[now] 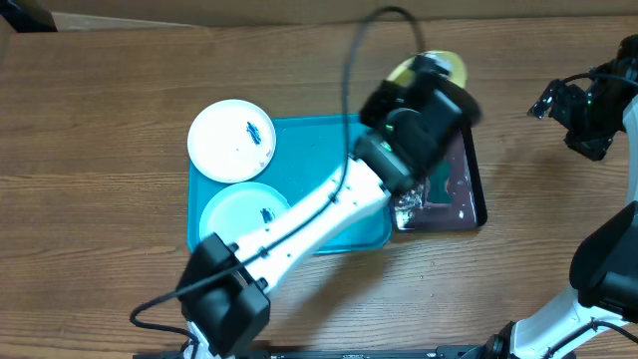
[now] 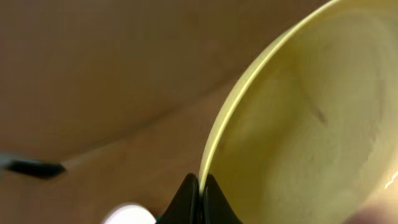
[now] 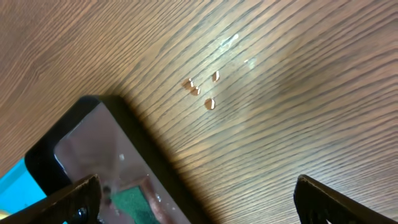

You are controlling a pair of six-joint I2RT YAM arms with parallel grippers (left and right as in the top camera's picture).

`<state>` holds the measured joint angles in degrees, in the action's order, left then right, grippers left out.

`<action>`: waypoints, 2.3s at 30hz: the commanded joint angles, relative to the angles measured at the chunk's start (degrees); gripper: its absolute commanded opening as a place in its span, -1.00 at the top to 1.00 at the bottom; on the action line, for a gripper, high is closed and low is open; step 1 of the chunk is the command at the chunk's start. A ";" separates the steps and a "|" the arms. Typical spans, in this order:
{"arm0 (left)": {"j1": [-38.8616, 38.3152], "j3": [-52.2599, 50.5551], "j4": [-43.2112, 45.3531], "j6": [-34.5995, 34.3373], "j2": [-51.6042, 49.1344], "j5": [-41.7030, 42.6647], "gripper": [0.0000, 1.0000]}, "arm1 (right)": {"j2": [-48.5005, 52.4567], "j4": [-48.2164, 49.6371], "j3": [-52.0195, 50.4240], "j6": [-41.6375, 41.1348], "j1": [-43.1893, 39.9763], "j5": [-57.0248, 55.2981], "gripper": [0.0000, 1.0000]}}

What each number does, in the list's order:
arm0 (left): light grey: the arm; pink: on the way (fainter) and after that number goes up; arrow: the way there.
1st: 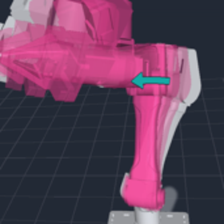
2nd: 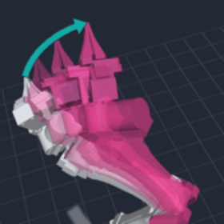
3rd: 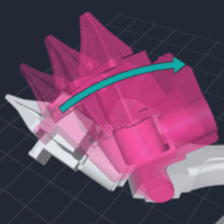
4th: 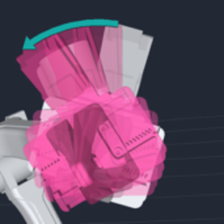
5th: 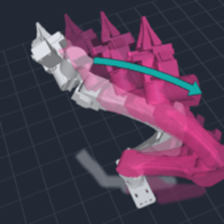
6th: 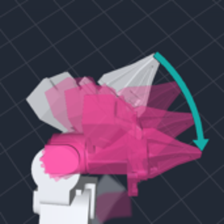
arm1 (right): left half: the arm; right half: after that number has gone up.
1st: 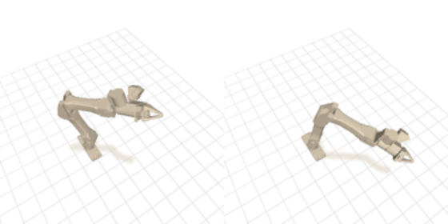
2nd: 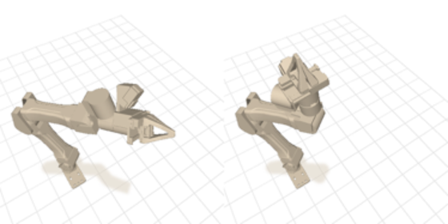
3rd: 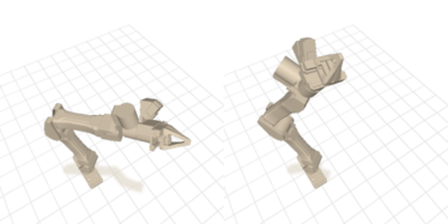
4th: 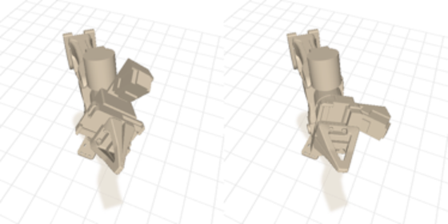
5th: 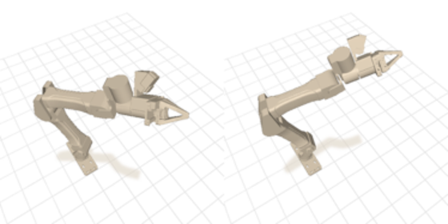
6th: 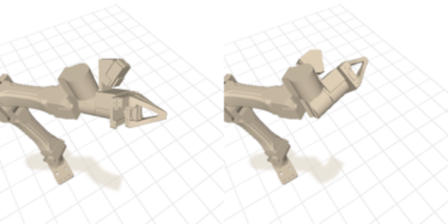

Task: Clean dirty plates on tray and stack at the side
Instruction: 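Lift the yellow plate with the left gripper and swing it left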

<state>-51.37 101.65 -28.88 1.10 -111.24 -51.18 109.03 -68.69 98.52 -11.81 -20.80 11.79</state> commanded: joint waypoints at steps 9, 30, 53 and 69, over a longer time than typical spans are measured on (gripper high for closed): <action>-8.90 1.77 28.68 45.55 1.86 -19.80 0.92 | -0.81 0.00 0.46 -0.24 -0.07 0.31 -1.00; -11.76 1.68 23.71 39.12 1.86 -18.03 0.92 | -0.81 0.00 0.44 -0.24 -0.07 0.31 -1.00; 14.08 2.62 -16.79 -21.53 2.58 48.11 0.92 | -0.81 0.00 0.46 -0.24 -0.07 0.31 -1.00; 67.67 5.29 -33.86 -24.85 2.78 77.61 0.92 | -0.81 0.00 0.44 -0.24 -0.07 0.31 -1.00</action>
<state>11.77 105.73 -60.49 -24.49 -110.63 31.55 109.03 -68.79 98.52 -11.99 -20.86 11.84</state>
